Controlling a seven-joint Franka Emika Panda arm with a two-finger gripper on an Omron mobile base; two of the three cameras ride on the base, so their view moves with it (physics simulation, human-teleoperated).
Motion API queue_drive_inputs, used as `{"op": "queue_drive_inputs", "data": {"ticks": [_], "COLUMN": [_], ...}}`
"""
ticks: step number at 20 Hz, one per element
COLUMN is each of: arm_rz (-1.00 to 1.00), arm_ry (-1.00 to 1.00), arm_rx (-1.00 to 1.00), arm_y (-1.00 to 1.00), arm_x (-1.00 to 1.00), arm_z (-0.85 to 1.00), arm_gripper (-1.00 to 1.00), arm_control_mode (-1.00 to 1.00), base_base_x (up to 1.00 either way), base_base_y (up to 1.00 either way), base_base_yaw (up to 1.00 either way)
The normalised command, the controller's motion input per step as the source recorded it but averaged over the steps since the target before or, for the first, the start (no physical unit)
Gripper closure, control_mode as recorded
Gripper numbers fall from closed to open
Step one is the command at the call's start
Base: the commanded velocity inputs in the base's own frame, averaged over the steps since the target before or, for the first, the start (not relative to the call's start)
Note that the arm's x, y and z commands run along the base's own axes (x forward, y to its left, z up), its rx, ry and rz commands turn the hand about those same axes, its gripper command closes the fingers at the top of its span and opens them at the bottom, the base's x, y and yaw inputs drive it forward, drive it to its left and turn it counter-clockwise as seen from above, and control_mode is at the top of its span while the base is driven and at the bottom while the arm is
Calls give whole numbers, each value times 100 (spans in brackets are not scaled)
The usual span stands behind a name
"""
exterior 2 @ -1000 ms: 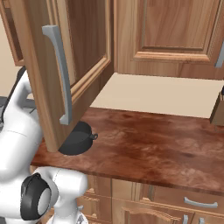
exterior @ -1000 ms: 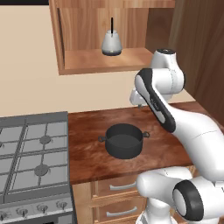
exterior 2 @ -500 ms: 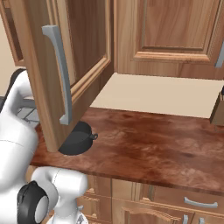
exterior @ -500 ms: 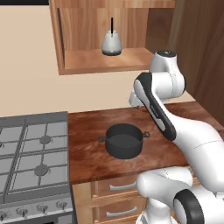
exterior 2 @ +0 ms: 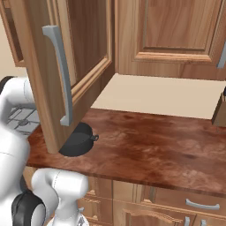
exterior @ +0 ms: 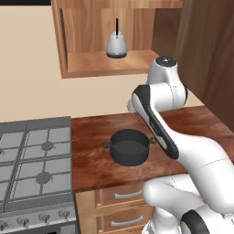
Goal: Pick the kettle from the cabinet and place it on a stove burner. Then pick the pot from the counter and place it on another stove burner. Finally, turn both burners on.
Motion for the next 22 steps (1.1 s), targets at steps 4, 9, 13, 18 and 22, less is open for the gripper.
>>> {"op": "queue_drive_inputs", "data": {"ticks": [4, 9, 13, 18, 22], "arm_rz": [0, -1, -2, -2, -1], "arm_ry": [-12, -11, -10, -10, -11], "arm_rx": [-2, 0, 0, 0, 0], "arm_y": [15, 11, 7, 7, 9], "arm_x": [0, 0, 0, 0, 0], "arm_z": [13, 21, 27, 27, 27], "arm_gripper": [-100, -100, -100, -100, -100], "arm_control_mode": [-100, -100, -100, -100, -100], "base_base_x": [0, 0, 0, 0, 0], "base_base_y": [0, 0, 0, 0, 0], "base_base_yaw": [0, 0, 0, 0, 0]}}
